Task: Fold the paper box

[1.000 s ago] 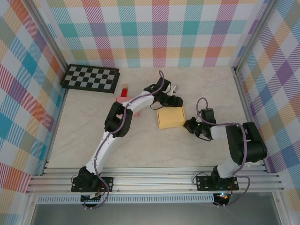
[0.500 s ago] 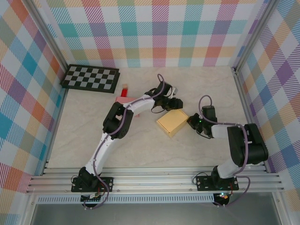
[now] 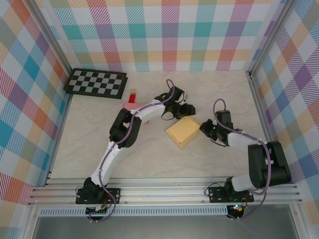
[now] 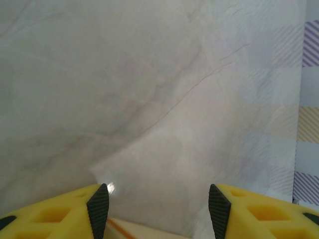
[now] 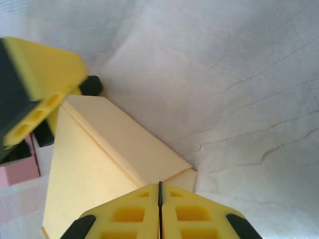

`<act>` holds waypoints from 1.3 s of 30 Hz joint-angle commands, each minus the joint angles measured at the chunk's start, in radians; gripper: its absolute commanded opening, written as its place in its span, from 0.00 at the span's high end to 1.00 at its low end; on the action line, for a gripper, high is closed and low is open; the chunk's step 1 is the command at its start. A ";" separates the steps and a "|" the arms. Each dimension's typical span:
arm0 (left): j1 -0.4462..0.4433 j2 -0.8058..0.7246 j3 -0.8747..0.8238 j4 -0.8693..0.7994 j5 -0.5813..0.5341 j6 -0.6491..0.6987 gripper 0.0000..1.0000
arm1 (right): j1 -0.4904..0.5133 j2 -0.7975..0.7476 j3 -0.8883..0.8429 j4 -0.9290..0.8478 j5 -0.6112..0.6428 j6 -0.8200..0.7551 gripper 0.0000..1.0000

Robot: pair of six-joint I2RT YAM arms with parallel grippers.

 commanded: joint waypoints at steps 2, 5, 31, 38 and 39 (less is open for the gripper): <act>0.064 -0.078 0.030 -0.138 -0.031 0.067 0.39 | -0.010 -0.096 0.015 -0.222 0.039 -0.116 0.90; 0.101 -0.128 0.009 -0.175 -0.058 0.104 0.37 | -0.010 -0.139 0.014 -0.324 0.039 -0.160 0.90; 0.033 -0.431 -0.620 0.134 -0.034 0.048 0.40 | 0.420 -0.077 -0.142 0.002 0.105 0.343 0.93; 0.024 -0.473 -0.682 0.121 -0.066 0.032 0.39 | 0.460 -0.060 -0.149 0.020 0.136 0.391 0.93; 0.024 -0.476 -0.688 0.121 -0.067 0.022 0.39 | 0.461 -0.056 -0.150 0.029 0.134 0.397 0.93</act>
